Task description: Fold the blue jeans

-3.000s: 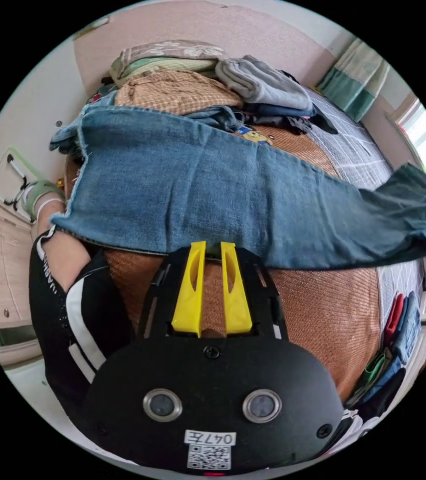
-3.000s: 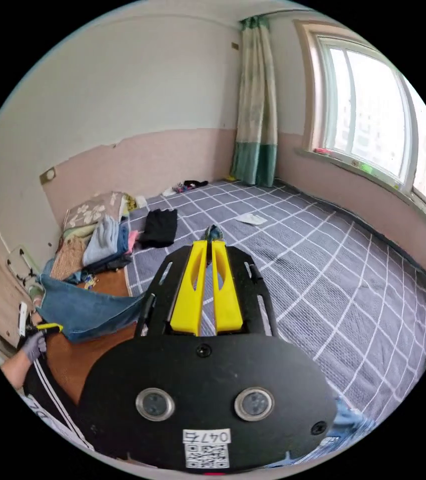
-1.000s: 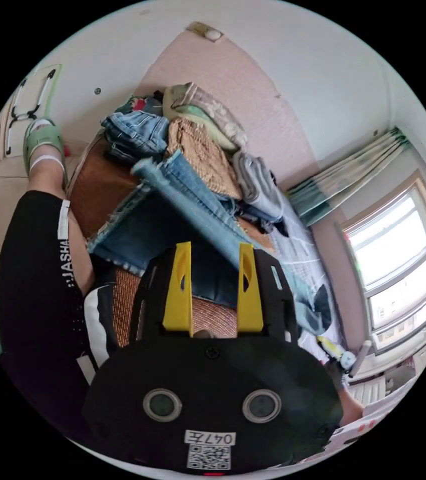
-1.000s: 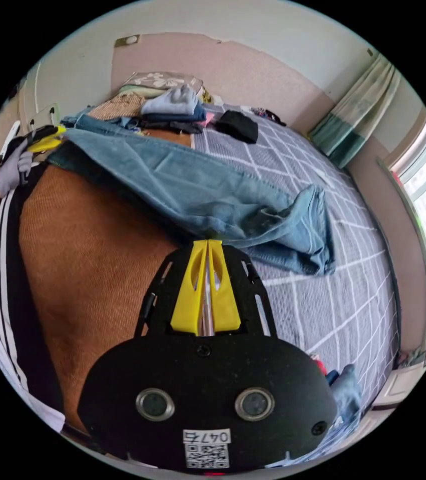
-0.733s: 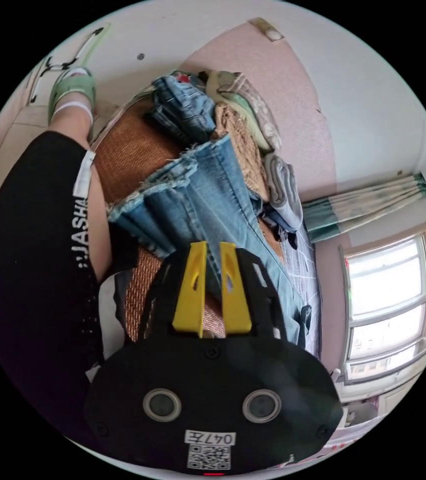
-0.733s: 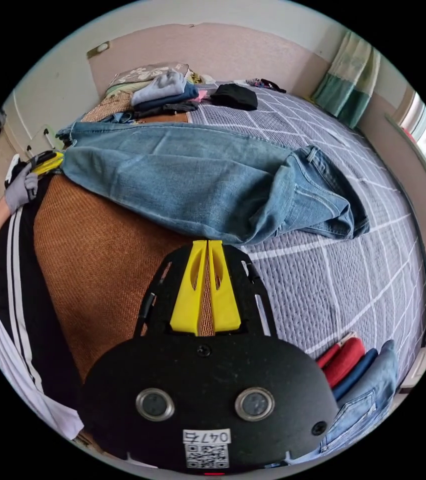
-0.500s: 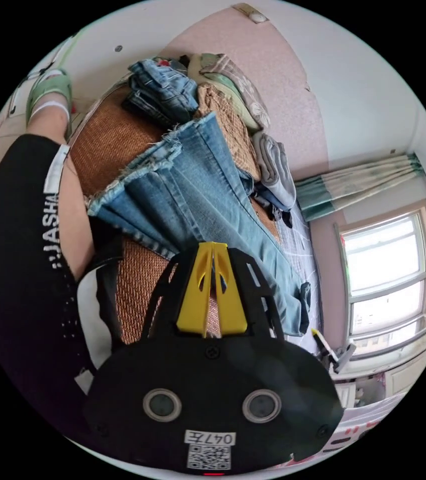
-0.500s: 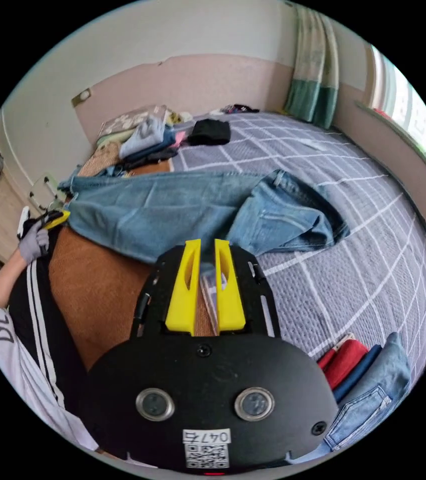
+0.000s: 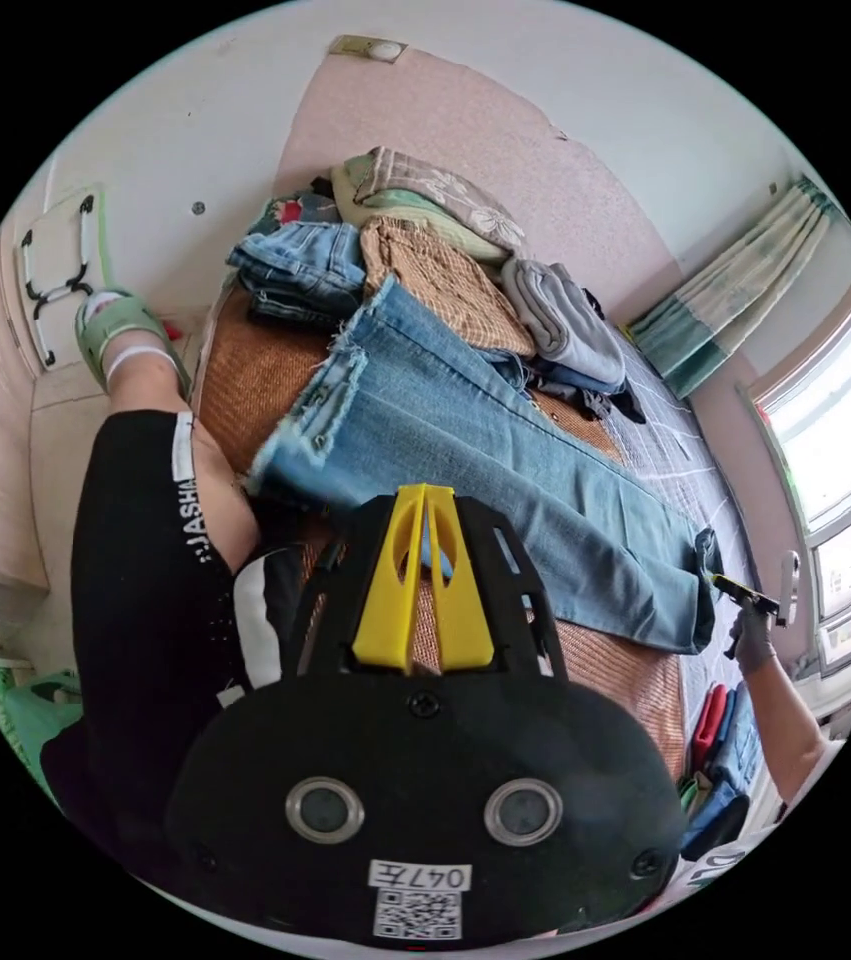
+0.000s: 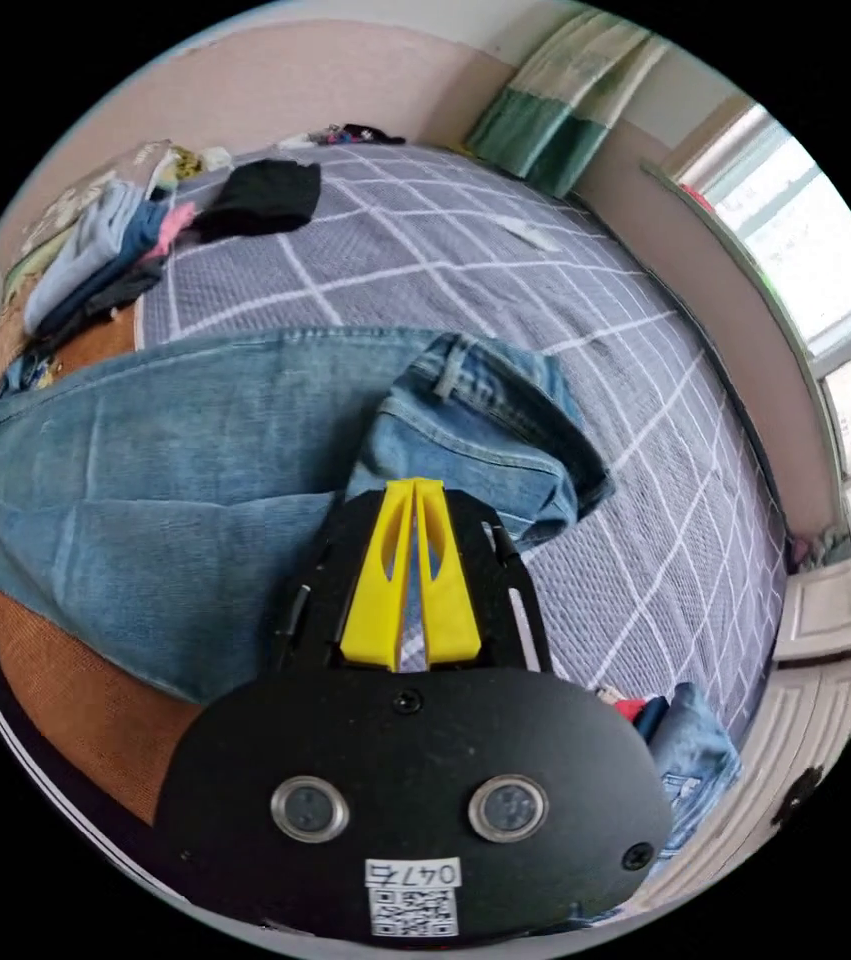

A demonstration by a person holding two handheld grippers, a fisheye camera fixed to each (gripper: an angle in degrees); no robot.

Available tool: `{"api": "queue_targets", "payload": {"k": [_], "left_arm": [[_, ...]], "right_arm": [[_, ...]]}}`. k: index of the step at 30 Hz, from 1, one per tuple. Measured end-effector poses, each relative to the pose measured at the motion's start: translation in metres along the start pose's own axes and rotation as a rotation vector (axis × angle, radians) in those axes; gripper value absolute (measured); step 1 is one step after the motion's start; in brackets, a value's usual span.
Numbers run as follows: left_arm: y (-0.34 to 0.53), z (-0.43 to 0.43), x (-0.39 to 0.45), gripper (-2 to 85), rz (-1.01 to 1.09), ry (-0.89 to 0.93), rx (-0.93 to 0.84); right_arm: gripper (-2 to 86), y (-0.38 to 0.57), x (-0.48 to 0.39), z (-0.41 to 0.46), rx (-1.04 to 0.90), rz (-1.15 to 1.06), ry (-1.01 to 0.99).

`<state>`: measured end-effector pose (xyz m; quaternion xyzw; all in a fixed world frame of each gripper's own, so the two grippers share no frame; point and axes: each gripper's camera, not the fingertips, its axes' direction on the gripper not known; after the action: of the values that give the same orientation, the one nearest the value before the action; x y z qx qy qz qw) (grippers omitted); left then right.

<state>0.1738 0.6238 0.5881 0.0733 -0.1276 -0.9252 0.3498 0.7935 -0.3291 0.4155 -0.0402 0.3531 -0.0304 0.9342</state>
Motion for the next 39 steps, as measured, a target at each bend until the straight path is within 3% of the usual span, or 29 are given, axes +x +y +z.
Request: {"api": "queue_targets", "payload": {"k": [5,8,10,11,15,23,26,31,36,39], "left_arm": [[-0.008,-0.039,-0.012,-0.8,0.006,0.032,0.086],[-0.019,-0.038,-0.024,-0.4,-0.025,0.037,0.024],[-0.027,-0.030,-0.031,0.6,-0.041,0.048,-0.047],[-0.031,-0.028,-0.035,5.7,-0.049,0.059,-0.074],[-0.040,-0.046,-0.059,11.1,-0.109,0.045,-0.067],[-0.073,-0.044,-0.100,10.1,-0.227,0.045,-0.138],[-0.093,-0.049,-0.098,3.6,-0.218,-0.051,-0.129],[-0.123,-0.070,-0.090,-0.7,-0.148,-0.018,-0.074],[-0.153,-0.137,-0.051,-1.0,0.064,-0.040,0.042],[-0.157,-0.182,-0.020,-1.0,0.231,-0.076,0.077]], "right_arm": [[-1.0,0.082,0.077,-0.044,0.146,0.214,-0.088],[0.2,0.126,0.092,-0.044,0.146,0.181,-0.181],[2.3,0.137,0.083,-0.042,0.180,0.145,-0.171],[4.1,0.137,0.072,-0.039,0.192,0.114,-0.189],[5.3,0.115,0.023,-0.013,0.179,0.056,-0.314],[0.7,0.086,-0.018,0.054,-0.078,0.016,-0.236],[-0.4,0.093,-0.009,0.043,-0.019,0.033,-0.247],[-0.8,0.118,0.018,0.014,0.083,0.084,-0.243],[-0.7,0.178,0.073,0.005,0.138,0.361,-0.335],[-0.8,0.217,0.091,0.017,0.072,0.508,-0.330]]}}
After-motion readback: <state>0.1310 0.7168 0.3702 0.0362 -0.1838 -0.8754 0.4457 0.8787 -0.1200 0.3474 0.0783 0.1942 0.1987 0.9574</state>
